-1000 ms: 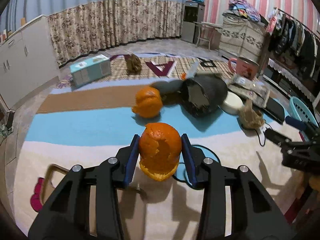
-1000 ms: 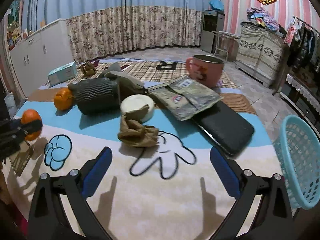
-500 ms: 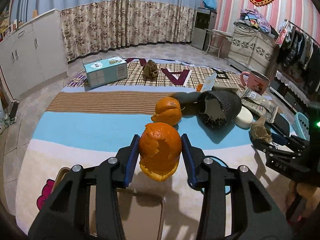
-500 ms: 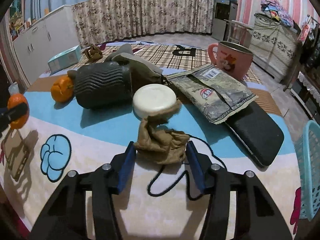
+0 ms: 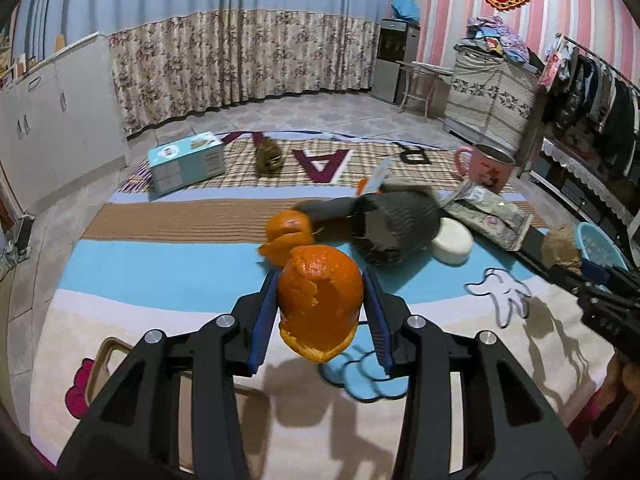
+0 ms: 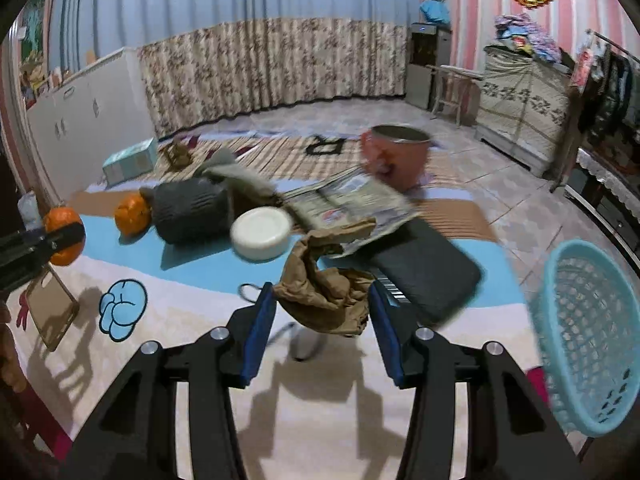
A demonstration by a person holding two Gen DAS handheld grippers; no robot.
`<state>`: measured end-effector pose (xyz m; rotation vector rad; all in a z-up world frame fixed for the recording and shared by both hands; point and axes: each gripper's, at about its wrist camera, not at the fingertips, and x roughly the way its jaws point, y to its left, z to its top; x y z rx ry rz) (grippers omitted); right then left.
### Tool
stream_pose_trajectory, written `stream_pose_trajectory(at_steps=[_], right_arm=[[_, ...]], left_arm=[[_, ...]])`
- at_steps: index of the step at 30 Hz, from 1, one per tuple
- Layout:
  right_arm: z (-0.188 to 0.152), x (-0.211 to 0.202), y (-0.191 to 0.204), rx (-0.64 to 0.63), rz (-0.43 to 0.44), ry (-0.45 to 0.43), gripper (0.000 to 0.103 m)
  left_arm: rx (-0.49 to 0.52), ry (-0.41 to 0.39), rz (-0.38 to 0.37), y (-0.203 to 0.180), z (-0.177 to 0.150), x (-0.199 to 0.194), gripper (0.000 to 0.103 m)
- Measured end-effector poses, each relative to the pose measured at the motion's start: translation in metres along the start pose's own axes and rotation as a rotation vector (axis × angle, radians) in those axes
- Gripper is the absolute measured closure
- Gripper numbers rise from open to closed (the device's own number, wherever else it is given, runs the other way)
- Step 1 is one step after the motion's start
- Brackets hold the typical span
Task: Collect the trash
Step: 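Grasp the brown paper scrap with the right tool, then carry the peel and paper over the basket and open both tools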
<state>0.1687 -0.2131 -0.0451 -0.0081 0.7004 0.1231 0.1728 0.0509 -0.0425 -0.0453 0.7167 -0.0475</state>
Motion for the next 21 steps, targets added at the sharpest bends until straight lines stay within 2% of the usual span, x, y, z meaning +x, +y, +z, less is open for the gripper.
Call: stream_pose_trajectory(at_steps=[11, 21], right_arm=[[-0.005, -0.049, -0.093, 0.081, -0.138, -0.065, 0.056], [-0.011, -0.072, -0.176, 0.176, -0.240, -0.085, 0.055]], left_arm=[[0.074, -0.014, -0.069, -0.071, 0.010, -0.003, 0.062], [0.198, -0.044, -0.177, -0.175, 0.022, -0.005, 0.062]])
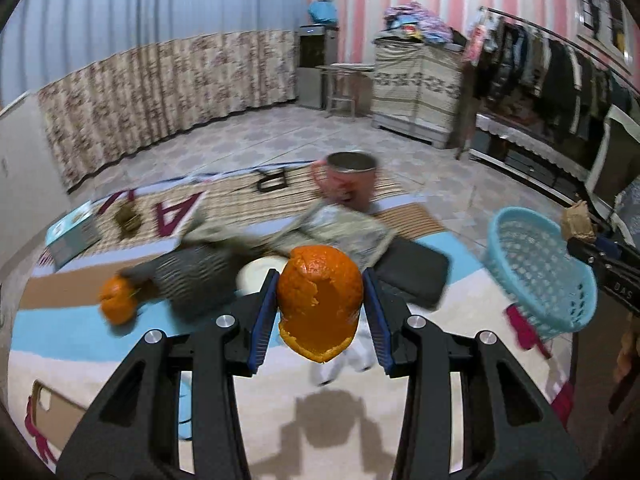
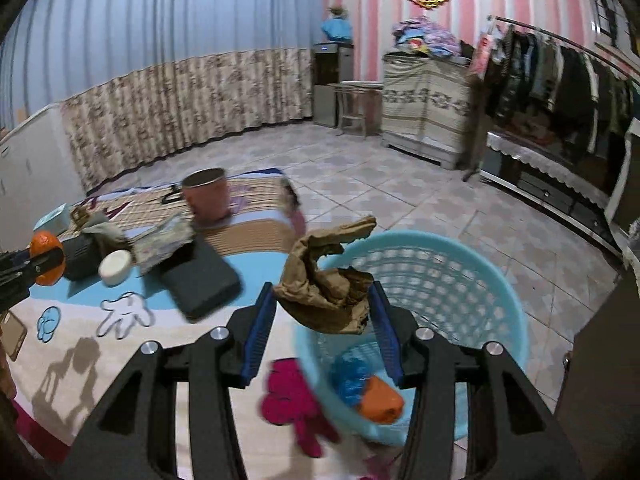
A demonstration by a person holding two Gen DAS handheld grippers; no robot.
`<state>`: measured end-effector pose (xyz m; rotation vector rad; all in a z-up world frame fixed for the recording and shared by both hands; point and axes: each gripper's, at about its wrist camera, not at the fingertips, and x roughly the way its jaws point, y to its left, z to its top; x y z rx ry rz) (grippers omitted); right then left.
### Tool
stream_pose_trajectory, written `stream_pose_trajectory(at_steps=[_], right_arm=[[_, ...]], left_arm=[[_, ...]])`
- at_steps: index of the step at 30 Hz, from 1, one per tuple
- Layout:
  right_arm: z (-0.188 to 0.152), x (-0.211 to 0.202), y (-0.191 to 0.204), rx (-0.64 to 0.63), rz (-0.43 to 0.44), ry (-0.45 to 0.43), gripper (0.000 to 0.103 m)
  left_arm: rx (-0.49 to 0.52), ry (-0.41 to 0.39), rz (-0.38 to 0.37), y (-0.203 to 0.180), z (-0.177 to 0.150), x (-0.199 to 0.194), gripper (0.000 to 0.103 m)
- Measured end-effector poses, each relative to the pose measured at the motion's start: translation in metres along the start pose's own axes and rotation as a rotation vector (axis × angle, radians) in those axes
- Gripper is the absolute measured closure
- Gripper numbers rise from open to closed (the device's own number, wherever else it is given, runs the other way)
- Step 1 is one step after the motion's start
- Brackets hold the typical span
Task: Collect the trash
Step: 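Carry the peel and paper over the basket and open both tools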
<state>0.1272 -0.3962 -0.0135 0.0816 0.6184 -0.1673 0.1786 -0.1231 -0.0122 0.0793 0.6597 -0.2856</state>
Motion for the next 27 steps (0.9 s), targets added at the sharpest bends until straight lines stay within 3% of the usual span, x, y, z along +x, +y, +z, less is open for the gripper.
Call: stream_pose_trajectory(at_steps=[15, 27], right_arm=[[-0.006, -0.003, -0.093, 0.084, -0.086, 0.004, 0.055], [-0.018, 0.009, -0.120, 0.159, -0.101, 0.010, 0.055]], left_arm=[[0.115, -0.046, -0.161, -0.141, 0.038, 0.028, 0.061], [0.171, -0.070, -0.229, -0.213, 0.040, 0.044, 0.061]])
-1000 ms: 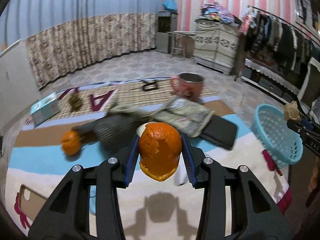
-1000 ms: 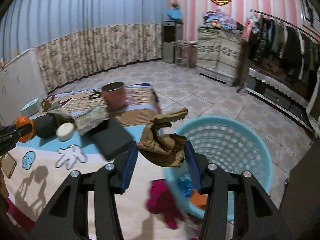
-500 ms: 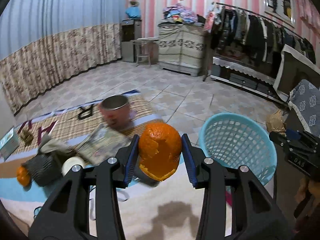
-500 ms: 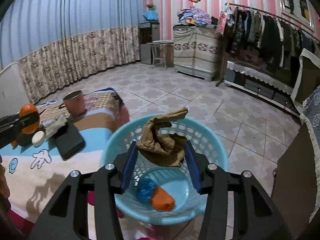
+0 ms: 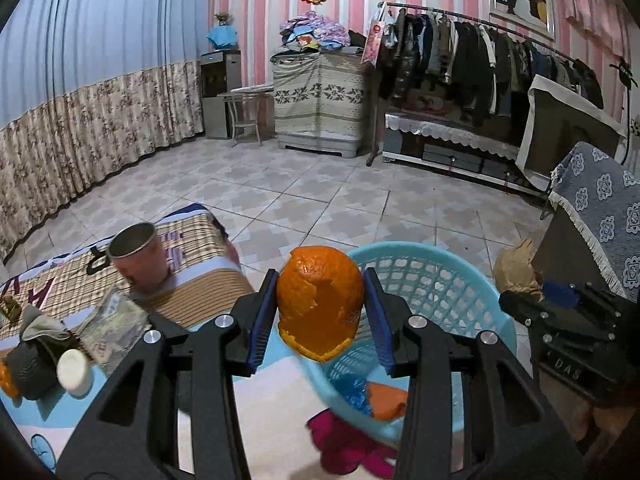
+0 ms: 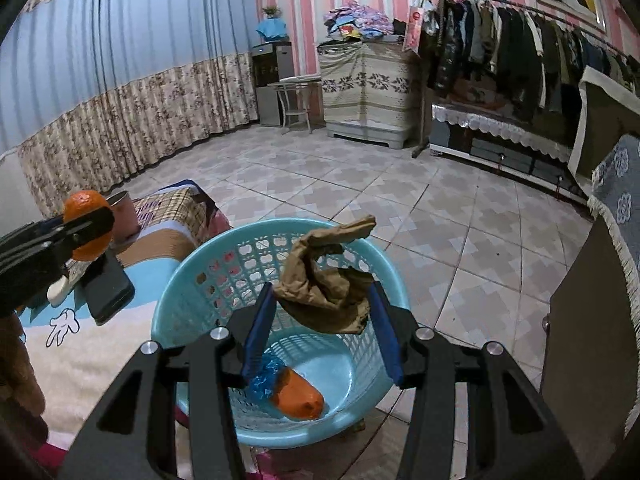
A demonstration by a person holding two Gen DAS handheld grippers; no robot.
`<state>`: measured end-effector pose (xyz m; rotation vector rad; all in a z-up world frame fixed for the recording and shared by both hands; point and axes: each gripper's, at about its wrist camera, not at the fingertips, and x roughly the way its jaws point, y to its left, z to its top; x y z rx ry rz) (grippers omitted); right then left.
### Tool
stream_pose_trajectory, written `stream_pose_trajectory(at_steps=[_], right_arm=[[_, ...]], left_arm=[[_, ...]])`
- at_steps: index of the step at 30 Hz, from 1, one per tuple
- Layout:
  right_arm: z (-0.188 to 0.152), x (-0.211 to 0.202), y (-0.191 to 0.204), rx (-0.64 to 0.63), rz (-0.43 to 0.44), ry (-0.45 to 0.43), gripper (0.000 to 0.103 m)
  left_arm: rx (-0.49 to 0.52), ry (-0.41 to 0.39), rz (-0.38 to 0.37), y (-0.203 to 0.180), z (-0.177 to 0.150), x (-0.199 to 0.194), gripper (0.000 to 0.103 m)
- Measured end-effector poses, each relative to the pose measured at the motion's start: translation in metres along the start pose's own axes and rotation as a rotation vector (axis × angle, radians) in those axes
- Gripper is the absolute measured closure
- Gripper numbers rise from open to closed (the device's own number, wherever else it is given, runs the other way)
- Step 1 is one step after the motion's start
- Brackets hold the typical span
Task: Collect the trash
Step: 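Carry the peel and paper over the basket and open both tools, then move both tools back over the bed toward the remaining orange peel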
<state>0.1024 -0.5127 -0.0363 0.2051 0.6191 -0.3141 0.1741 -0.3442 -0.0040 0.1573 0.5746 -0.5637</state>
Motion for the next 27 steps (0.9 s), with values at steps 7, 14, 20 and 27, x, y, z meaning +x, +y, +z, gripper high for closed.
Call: stream_pose_trajectory(at_steps=[7, 14, 20, 27], right_arm=[[-0.005, 0.007, -0.005, 0.019, -0.014, 0.008, 0.055], [-0.005, 0.010, -0.008, 0.034, -0.022, 0.012, 0.055], [-0.005, 0.013, -0.007, 0.031, -0.018, 0.010, 0.055], [-0.011, 0.025, 0.001, 0.032, 0.002, 0.023, 0.055]], left_arm=[[0.019, 0.014, -0.038, -0.019, -0.006, 0.023, 0.061], [0.034, -0.018, -0.033, -0.020, -0.009, 0.025, 0.034], [-0.002, -0.054, 0.000, -0.001, -0.003, 0.011, 0.020], [-0.014, -0.091, 0.078, 0.021, -0.004, -0.010, 0.009]])
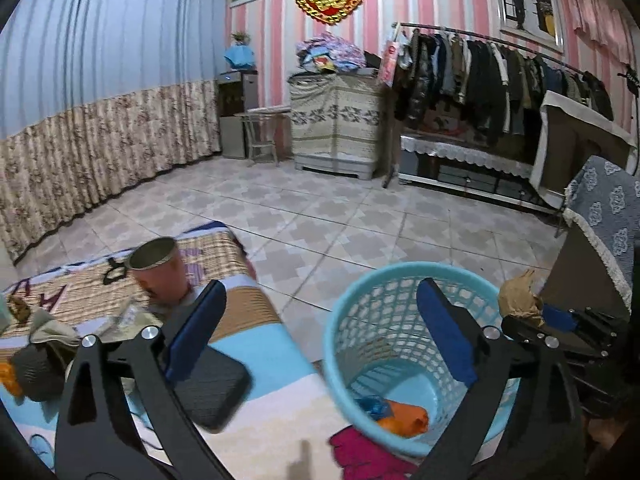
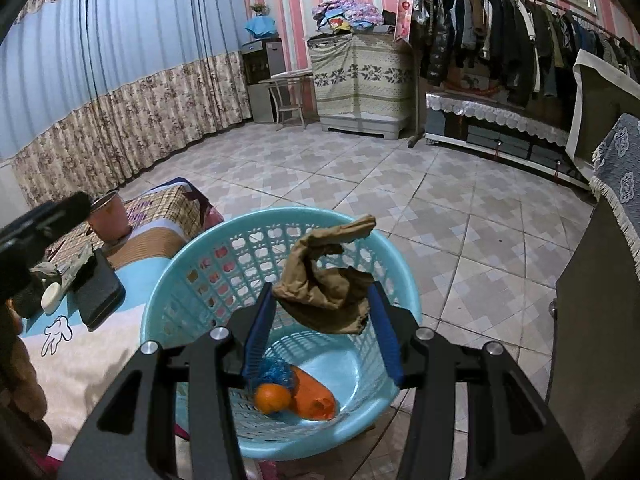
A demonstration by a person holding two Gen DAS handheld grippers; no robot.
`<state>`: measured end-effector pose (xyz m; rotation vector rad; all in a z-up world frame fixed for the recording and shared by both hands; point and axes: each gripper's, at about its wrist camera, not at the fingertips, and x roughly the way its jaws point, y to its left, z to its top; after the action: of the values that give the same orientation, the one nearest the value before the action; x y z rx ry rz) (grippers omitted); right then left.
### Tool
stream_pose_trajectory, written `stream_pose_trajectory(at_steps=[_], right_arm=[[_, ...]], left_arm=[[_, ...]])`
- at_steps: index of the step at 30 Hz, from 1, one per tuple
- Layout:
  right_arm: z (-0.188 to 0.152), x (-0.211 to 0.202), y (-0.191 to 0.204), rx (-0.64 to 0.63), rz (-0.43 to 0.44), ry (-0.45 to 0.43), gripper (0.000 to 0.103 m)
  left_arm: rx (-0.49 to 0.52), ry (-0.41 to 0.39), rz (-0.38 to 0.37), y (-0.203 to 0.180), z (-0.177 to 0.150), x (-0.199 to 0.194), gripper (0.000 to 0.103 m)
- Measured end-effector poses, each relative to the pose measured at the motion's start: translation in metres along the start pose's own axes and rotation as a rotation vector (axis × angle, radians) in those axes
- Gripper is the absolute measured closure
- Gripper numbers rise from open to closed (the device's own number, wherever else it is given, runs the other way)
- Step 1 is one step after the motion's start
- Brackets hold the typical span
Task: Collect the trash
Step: 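Move both tools back over the bed toward the remaining orange peel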
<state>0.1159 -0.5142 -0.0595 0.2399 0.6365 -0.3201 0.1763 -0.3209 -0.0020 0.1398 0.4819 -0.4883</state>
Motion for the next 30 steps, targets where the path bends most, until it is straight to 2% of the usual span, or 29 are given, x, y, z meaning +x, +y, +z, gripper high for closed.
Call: stream_pose_trajectory(at_steps=[10, 11, 15, 20, 22, 30], right_arm=[[0.005, 0.009, 0.027, 0.005, 0.021, -0.012, 0.053], [0.004, 0.009, 0.028, 0.005, 0.022, -0.012, 0.051], [0.005, 0.009, 0.033, 0.008, 0.008, -0.017, 0.033], [0.007, 0.009, 0.037, 0.006, -0.008, -0.008, 0.026], [0.007, 0.006, 0.039, 0.002, -0.014, -0.011, 0.018], [0.011, -0.015, 0.067, -0.045, -0.011, -0.036, 0.017]], left_arm=[[-0.041, 0.005, 0.065, 0.038, 0.000, -0.015, 0.006], [-0.045, 0.005, 0.070, 0.041, 0.000, -0.016, 0.006], [-0.061, 0.001, 0.089, 0.053, 0.002, -0.022, 0.006], [-0.066, -0.009, 0.109, 0.064, 0.001, -0.033, 0.006], [-0.073, -0.014, 0.118, 0.070, 0.002, -0.038, 0.006], [-0.096, -0.033, 0.169, 0.105, 0.003, -0.066, 0.006]])
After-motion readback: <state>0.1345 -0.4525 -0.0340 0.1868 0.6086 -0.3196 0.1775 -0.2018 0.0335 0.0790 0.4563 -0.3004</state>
